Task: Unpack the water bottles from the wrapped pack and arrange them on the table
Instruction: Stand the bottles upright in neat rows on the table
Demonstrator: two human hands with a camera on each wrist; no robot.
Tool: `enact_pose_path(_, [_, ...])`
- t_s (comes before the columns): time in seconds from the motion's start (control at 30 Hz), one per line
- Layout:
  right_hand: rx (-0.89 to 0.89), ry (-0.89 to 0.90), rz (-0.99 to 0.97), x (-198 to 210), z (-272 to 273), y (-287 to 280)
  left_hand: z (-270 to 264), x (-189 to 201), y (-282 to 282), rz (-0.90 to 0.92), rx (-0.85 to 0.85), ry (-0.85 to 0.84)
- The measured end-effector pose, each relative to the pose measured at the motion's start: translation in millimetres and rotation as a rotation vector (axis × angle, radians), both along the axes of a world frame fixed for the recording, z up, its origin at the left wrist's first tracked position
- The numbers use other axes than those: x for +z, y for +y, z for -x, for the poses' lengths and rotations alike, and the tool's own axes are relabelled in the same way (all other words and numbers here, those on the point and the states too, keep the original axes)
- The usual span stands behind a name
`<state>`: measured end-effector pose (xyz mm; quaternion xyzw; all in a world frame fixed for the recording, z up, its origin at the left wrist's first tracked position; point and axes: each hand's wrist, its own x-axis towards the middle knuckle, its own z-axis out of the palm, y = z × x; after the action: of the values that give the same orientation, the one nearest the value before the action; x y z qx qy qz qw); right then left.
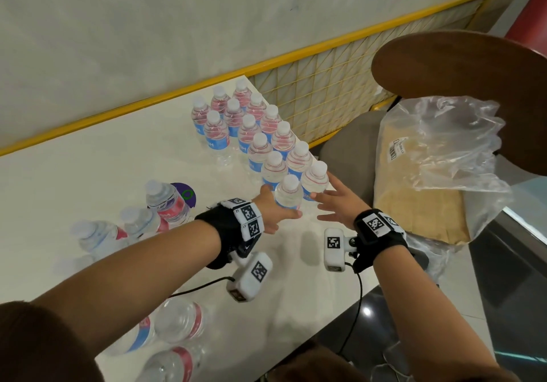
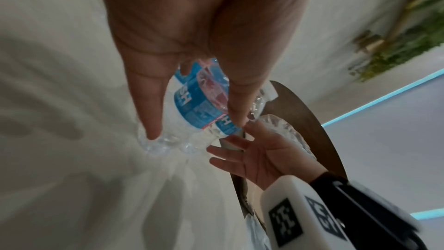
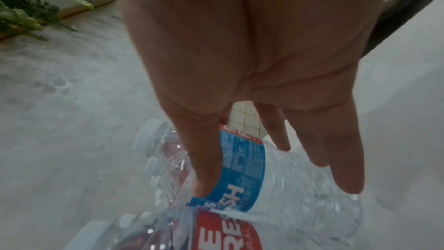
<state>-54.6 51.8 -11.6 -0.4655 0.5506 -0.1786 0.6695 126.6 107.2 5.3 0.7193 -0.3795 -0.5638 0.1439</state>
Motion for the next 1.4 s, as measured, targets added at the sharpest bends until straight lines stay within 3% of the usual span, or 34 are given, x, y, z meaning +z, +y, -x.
enact_pose_path(0.17, [0.03, 0.019, -0.008, 1.3, 5.6, -3.3, 1.6, -7.8, 0.3, 0.084, 0.11, 0.113])
enact_pose_path(0.3, [0.057, 0.039, -0.002, 1.9, 4.2, -7.0, 0.7, -10.0, -0.4, 0.132, 0.059, -0.048])
enact_pose_path(0.63, [0.163, 0.096, -0.007, 3.4, 5.3, -18.3, -2.6, -13.2, -2.0, 0.098, 0.053, -0.106])
enact_pose_path(0.73, [0.17, 0.166, 0.011, 4.0, 5.4, -19.8, -8.0, -2.1, -1.7, 0.089, -0.045, -0.146])
enact_pose_path(0.8, [0.191, 0.307, 0.049, 9.3, 4.8, -17.3, -19.2, 16.4, 1.0, 0.071, -0.199, -0.196])
enact_pose_path(0.9, [0.297, 0.602, 0.136, 27.4, 2.9, -6.0, -52.8, 56.6, 6.9, 0.115, -0.471, -0.408])
enact_pose_path(1.0, [0.396, 0.736, 0.309, 49.4, -8.7, 18.8, -95.3, 93.9, 12.8, 0.187, -0.504, -0.601])
enact_pose_path(1.17, [0.706, 0.405, 0.442, 79.9, -65.1, 73.7, -161.5, 110.9, 27.0, 0.115, -0.474, -0.817])
enact_pose_path(1.3, [0.908, 0.367, 0.598, 74.0, -127.4, 105.1, -190.5, 100.5, 40.2, -0.024, -0.491, -0.868])
enact_pose_path(1.4, [0.983, 0.281, 0.736, 69.6, -173.2, 120.1, -195.5, 93.6, 46.6, -0.014, -0.481, -0.835])
